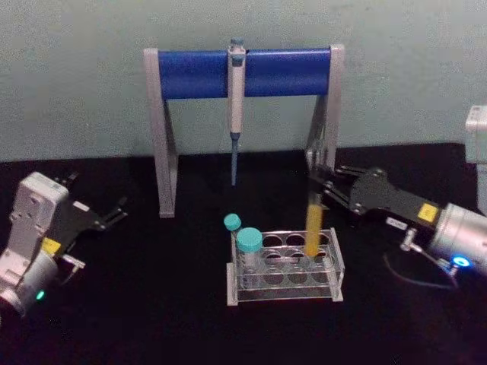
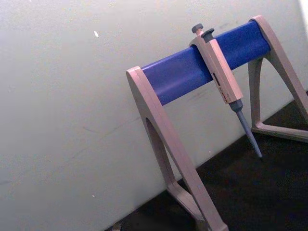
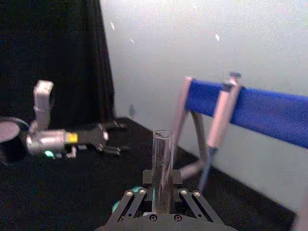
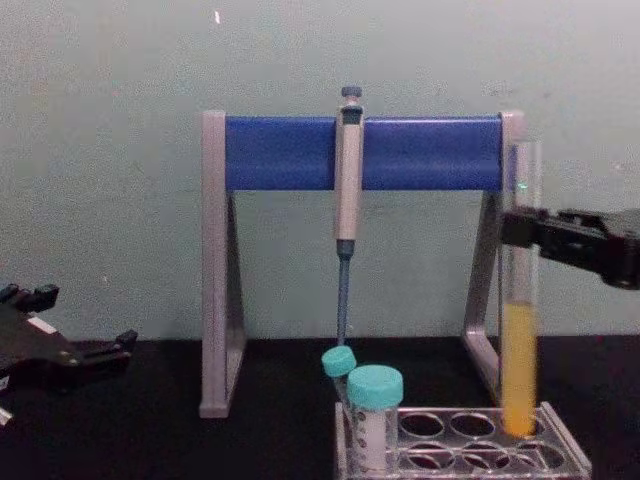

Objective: Pick up the test tube from the test tube rack, shake it, then place it back into the test tube rack.

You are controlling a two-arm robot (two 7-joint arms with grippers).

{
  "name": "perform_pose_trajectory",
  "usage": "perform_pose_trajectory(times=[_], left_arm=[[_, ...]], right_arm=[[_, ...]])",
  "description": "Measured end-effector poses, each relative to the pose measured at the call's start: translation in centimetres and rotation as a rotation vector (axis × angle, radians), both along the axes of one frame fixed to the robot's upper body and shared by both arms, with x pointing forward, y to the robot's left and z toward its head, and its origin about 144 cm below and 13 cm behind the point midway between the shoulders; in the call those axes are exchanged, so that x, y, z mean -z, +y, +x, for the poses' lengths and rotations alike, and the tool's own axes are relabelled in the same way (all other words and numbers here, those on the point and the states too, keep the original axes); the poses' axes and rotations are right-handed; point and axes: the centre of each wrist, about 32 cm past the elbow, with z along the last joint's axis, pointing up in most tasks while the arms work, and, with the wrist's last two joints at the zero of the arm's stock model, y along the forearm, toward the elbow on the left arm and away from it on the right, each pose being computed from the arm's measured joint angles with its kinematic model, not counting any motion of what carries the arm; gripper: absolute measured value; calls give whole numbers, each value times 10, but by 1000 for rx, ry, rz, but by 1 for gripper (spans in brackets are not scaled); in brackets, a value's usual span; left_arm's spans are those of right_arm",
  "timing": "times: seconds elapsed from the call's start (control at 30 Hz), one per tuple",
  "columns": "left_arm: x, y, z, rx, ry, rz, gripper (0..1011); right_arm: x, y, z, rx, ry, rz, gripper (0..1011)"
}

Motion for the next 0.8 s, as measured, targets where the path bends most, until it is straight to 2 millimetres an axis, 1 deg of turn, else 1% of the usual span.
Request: perform_pose_trajectory(times=[0.17,0.37,0.57,0.7,0.8], left_arm=[[0,0,0,0,0,0,1001],[0,0,0,0,0,0,1001],[0,0,0,0,0,0,1001],[0,0,0,0,0,0,1001],[0,0,0,0,0,0,1001]], right_arm=[[-10,-13,-10,98,-11,-73,228],[-15,-15,-12,184,-49,-131,228],[-19,-6,-5,243,-95,-165,228],[-15,4,5,278,-136,-127,228],[-12,8,9,280,-149,-97,228]])
